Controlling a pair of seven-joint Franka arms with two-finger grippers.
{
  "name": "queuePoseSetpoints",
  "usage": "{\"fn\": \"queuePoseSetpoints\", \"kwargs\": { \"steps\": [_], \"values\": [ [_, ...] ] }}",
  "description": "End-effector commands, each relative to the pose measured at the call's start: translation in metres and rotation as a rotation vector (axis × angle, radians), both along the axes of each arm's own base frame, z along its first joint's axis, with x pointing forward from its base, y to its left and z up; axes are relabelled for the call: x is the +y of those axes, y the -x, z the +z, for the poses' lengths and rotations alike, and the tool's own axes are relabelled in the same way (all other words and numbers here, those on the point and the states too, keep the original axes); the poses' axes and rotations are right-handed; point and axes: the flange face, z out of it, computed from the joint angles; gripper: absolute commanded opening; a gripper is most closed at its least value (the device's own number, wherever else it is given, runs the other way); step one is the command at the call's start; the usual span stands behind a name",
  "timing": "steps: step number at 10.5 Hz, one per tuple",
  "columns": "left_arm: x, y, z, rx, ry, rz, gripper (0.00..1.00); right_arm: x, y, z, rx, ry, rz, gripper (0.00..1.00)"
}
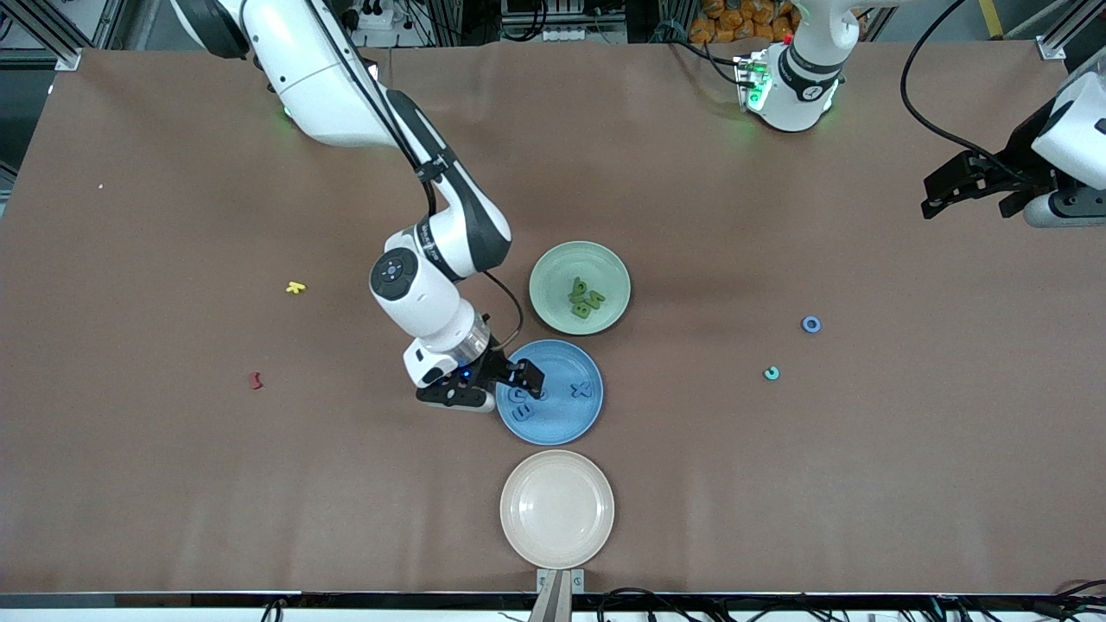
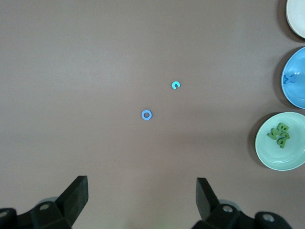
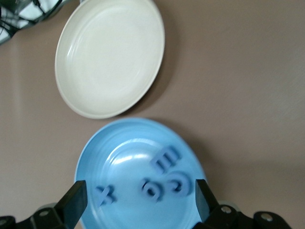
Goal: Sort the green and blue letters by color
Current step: 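Open the right gripper to drop the 6 and lift away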
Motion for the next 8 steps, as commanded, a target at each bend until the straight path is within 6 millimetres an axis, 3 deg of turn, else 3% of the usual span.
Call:
{"fn": "queuePoseSetpoints", "kwargs": {
  "steps": [1,4,8],
  "values": [
    [0.002,0.002,0.002,0.005,0.008,0.000,1.00,-0.061,-0.033,0.017,0.013,0.085,0.061,1.00],
    [0.002,0.002,0.002,0.005,0.008,0.001,1.00,-0.143,-0.052,0.052,0.082,0.209,0.143,1.00],
    [0.002,0.001,0.002,0.005,0.011,0.000,1.00,-0.268,-0.056,0.122,0.143,0.299,0.188,1.00]
  ]
}}
